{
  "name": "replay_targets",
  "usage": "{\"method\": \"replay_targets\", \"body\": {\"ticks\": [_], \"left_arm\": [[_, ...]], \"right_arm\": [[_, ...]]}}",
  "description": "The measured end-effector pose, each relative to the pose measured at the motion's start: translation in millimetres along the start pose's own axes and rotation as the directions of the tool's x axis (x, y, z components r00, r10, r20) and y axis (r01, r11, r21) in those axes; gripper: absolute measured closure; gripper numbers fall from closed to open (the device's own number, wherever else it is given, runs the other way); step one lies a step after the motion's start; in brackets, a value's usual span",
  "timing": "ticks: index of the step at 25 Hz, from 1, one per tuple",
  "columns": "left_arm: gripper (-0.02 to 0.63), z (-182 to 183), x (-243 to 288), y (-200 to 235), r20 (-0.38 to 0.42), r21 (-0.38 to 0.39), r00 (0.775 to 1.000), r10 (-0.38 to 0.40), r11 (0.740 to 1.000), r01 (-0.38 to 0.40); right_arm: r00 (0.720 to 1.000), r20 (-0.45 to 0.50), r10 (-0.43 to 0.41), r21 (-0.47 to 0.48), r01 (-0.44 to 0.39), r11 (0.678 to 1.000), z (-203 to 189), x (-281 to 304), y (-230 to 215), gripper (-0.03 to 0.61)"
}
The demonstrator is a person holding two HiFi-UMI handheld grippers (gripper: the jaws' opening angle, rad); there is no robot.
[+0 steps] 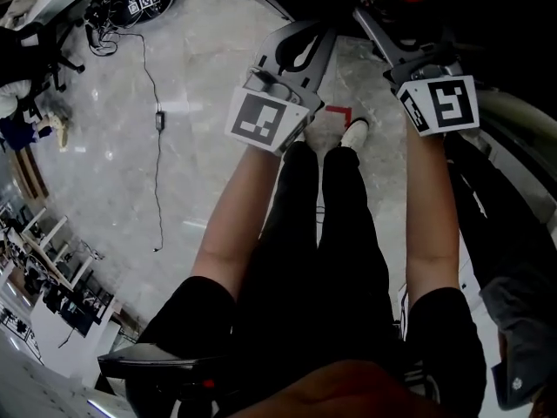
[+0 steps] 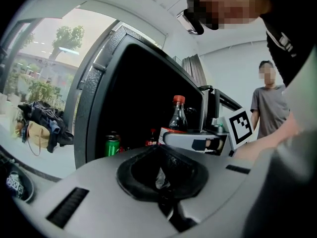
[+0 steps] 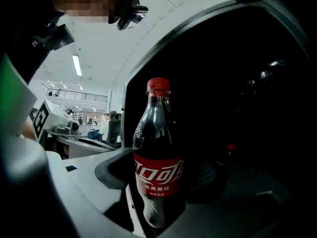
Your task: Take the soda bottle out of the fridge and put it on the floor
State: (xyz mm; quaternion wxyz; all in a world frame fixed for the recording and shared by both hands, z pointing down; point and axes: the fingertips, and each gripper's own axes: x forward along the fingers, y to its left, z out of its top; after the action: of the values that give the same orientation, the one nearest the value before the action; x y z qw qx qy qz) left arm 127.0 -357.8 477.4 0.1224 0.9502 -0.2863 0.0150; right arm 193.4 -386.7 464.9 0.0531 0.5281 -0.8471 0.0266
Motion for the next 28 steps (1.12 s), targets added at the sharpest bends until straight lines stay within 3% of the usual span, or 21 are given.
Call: {"method": "replay_targets", "body": {"ticks": [6,10,15,19,28], "left_arm": [[0.609,-26,-22,-3,-0.023,-0.013,0.998,0.061,0.998,-0.061],[0.609,-49,-43,-1,-0.044,-0.007,0.994,0.102,0.995,-0.103],[0.609,-101,-69,11,-0.102,0.006,0.984,0.147,0.989,-0.147],[0.609,-149,-88,24,-0.152,-0.034,0.975,0.161,0.985,-0.167],[0.609,-284,-119,38,-0.252,-0.089,0.965,0.072,0.991,-0.097]], "right_arm": [[0.994,0.006,0.111,0.027,-0.111,0.993,-15,-26,44,0.265],[0.984,-0.026,0.175,0.046,-0.174,0.984,-50,-33,72,0.265],[0.968,-0.101,0.23,0.075,-0.223,0.972,-122,-33,104,0.265],[0.958,-0.157,0.242,0.109,-0.226,0.968,-180,-30,133,0.265],[0.94,-0.292,0.179,0.153,-0.139,0.978,-344,-34,171,0.265]]}}
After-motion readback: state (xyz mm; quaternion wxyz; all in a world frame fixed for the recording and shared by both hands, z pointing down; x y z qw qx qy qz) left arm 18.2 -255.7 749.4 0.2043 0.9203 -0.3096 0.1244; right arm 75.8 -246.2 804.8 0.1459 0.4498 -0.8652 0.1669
